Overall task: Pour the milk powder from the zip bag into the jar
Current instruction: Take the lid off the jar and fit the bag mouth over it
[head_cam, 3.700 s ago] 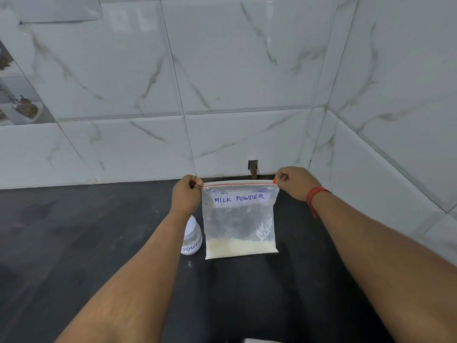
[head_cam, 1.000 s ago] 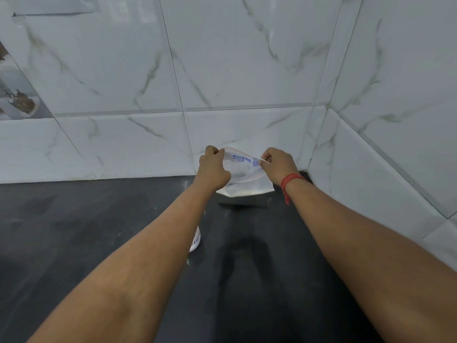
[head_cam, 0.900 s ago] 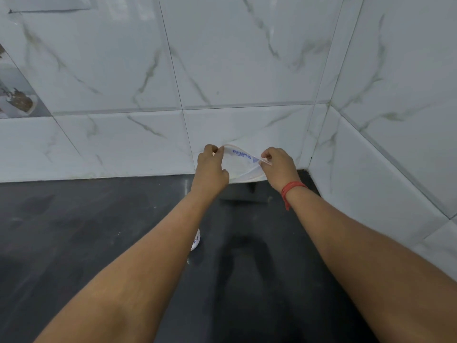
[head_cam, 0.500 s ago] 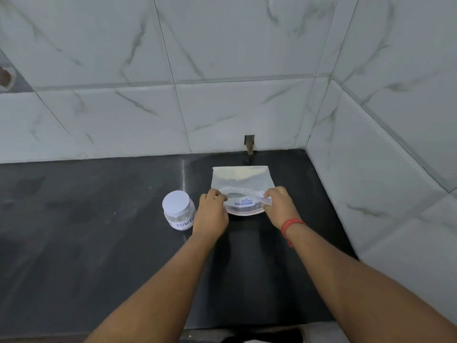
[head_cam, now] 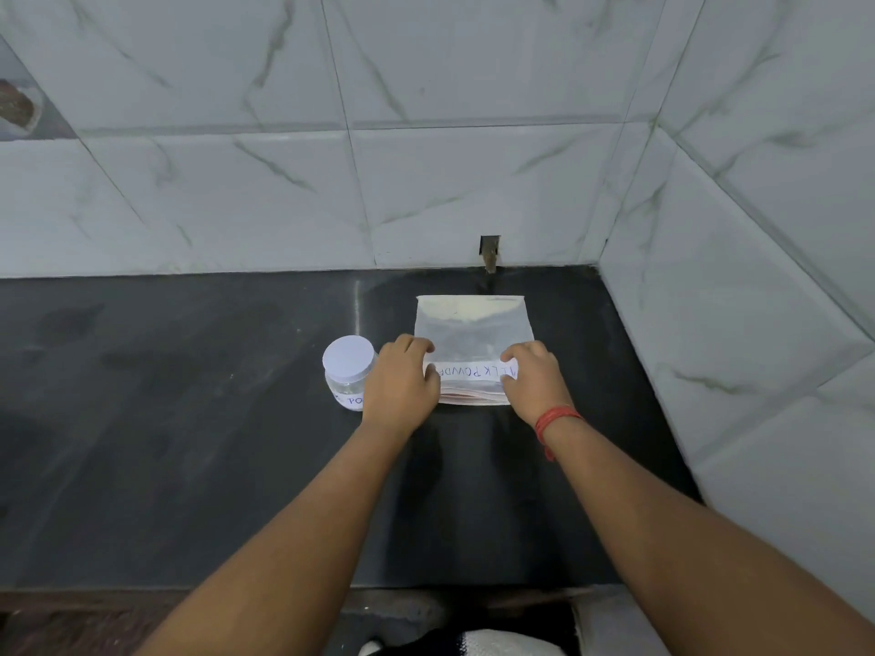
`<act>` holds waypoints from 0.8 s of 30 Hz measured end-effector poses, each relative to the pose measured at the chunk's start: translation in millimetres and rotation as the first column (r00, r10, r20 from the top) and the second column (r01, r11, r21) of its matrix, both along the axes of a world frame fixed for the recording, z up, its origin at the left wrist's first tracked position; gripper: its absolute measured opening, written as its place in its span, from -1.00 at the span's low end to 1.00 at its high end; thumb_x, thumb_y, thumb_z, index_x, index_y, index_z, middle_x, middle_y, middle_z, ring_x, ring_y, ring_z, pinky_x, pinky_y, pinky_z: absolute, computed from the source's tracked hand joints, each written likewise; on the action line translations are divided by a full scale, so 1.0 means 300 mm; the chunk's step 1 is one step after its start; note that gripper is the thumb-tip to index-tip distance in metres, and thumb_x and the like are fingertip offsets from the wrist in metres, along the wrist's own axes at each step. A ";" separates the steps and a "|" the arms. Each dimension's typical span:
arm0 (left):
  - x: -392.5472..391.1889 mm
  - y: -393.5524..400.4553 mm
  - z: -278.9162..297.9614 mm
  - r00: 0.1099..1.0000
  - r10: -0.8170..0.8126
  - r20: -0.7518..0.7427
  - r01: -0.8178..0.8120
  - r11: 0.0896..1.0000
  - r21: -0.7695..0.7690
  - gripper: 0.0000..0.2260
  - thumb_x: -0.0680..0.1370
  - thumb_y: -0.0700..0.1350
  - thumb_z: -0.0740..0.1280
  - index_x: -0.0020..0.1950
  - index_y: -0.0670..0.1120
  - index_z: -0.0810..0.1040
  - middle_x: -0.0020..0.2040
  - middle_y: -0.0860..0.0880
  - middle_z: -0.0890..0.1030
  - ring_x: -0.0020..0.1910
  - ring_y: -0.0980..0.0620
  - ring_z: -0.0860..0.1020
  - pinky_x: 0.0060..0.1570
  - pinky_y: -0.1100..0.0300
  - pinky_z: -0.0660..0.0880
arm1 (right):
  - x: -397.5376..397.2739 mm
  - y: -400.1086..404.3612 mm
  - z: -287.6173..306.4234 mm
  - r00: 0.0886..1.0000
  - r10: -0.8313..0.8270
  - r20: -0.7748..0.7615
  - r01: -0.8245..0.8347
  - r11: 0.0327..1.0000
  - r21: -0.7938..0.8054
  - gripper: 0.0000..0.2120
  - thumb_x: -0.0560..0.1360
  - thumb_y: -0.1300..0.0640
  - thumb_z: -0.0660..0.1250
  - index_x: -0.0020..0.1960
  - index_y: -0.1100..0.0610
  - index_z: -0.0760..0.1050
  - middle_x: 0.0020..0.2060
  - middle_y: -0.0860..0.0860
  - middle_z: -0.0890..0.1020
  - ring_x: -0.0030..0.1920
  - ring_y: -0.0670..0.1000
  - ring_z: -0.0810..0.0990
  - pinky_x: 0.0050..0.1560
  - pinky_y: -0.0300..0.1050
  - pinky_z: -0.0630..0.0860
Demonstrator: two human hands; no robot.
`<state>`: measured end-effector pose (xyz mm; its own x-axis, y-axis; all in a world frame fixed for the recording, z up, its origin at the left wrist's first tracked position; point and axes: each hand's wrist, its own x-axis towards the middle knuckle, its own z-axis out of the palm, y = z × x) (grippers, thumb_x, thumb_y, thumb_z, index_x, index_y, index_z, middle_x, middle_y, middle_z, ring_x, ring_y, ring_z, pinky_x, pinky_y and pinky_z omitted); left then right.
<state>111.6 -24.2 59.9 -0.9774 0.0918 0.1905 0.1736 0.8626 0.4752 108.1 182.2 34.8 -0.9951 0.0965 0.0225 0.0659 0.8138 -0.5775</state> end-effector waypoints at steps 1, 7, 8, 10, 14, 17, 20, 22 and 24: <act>-0.001 -0.017 0.015 1.000 0.008 -0.028 -0.007 1.000 0.015 -0.72 0.58 -0.14 0.29 0.29 -0.09 0.56 0.25 -0.04 0.57 0.20 -0.08 0.50 0.01 0.03 0.50 | -0.006 -0.028 0.007 1.000 0.016 -0.007 -0.016 1.000 -0.014 -0.73 0.52 0.29 0.33 0.20 0.11 0.54 0.27 0.04 0.48 0.28 0.10 0.42 0.32 -0.05 0.42; 0.002 -0.182 0.098 0.970 0.105 -0.218 -0.080 0.990 0.118 -0.74 0.57 -0.12 0.32 0.25 -0.08 0.58 0.22 -0.02 0.61 0.19 -0.04 0.54 0.07 0.07 0.50 | -0.045 -0.227 0.053 0.989 0.132 -0.072 -0.138 0.988 -0.073 -0.74 0.52 0.26 0.37 0.20 0.08 0.53 0.26 0.04 0.49 0.27 0.09 0.49 0.31 -0.09 0.42; 0.002 -0.219 0.102 0.967 0.122 -0.223 -0.092 0.986 0.142 -0.73 0.57 -0.11 0.32 0.26 -0.08 0.57 0.23 -0.01 0.61 0.20 -0.04 0.53 0.06 0.09 0.49 | -0.053 -0.263 0.060 0.985 0.152 -0.078 -0.158 0.984 -0.083 -0.74 0.53 0.25 0.37 0.20 0.08 0.53 0.26 0.04 0.49 0.27 0.09 0.49 0.32 -0.11 0.40; 0.001 -0.294 0.098 0.966 0.163 -0.202 -0.122 0.972 0.201 -0.69 0.56 -0.11 0.32 0.30 -0.08 0.55 0.26 0.00 0.60 0.24 -0.02 0.51 0.08 0.14 0.44 | -0.067 -0.337 0.074 0.981 0.173 -0.087 -0.182 0.978 -0.103 -0.76 0.54 0.21 0.37 0.19 0.06 0.52 0.27 0.03 0.49 0.26 0.07 0.50 0.28 -0.19 0.36; 0.000 -0.431 0.055 0.968 0.242 -0.074 -0.204 0.921 0.332 -0.63 0.56 -0.10 0.34 0.36 -0.08 0.51 0.28 0.03 0.58 0.27 0.02 0.50 0.14 0.18 0.39 | -0.087 -0.477 0.100 0.968 0.230 -0.099 -0.242 0.959 -0.147 -0.76 0.54 0.16 0.38 0.20 0.04 0.51 0.23 -0.02 0.50 0.18 0.01 0.52 0.12 -0.39 0.31; -0.003 -0.511 0.010 0.964 0.262 0.042 -0.256 0.874 0.413 -0.63 0.56 -0.09 0.36 0.36 -0.07 0.50 0.27 0.05 0.58 0.27 0.04 0.52 0.17 0.17 0.41 | -0.098 -0.558 0.109 0.946 0.315 -0.080 -0.324 0.937 -0.131 -0.68 0.52 0.15 0.40 0.26 0.07 0.48 0.26 0.00 0.48 0.20 0.01 0.51 0.15 -0.33 0.34; -0.007 -0.566 -0.025 0.967 0.225 0.124 -0.257 0.850 0.460 -0.64 0.56 -0.12 0.37 0.36 -0.06 0.49 0.27 0.09 0.57 0.27 0.06 0.53 0.18 0.19 0.40 | -0.105 -0.624 0.102 0.929 0.370 -0.017 -0.370 0.926 -0.082 -0.56 0.50 0.12 0.42 0.35 0.09 0.43 0.35 0.03 0.43 0.31 0.07 0.44 0.34 -0.11 0.37; -0.009 -0.592 -0.044 0.966 0.197 0.170 -0.256 0.838 0.482 -0.62 0.57 -0.13 0.37 0.39 -0.06 0.47 0.31 0.10 0.55 0.30 0.07 0.52 0.21 0.20 0.40 | -0.110 -0.656 0.090 0.924 0.381 0.033 -0.380 0.925 -0.026 -0.48 0.49 0.09 0.43 0.40 0.09 0.39 0.39 0.04 0.39 0.36 0.11 0.40 0.39 -0.03 0.36; -0.015 -0.611 -0.058 0.964 0.171 0.204 -0.251 0.835 0.490 -0.59 0.58 -0.14 0.37 0.43 -0.06 0.45 0.37 0.08 0.54 0.36 0.07 0.49 0.29 0.16 0.41 | -0.116 -0.678 0.076 0.923 0.377 0.073 -0.380 0.925 0.033 -0.43 0.48 0.06 0.44 0.43 0.10 0.35 0.42 0.06 0.37 0.38 0.13 0.37 0.40 -0.01 0.34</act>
<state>107.0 -207.4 42.5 -0.9818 -0.1900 0.0072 -0.0907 0.5010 0.8607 73.3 -21.1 57.7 -0.9568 -0.2868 -0.0470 -0.2162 0.8107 -0.5441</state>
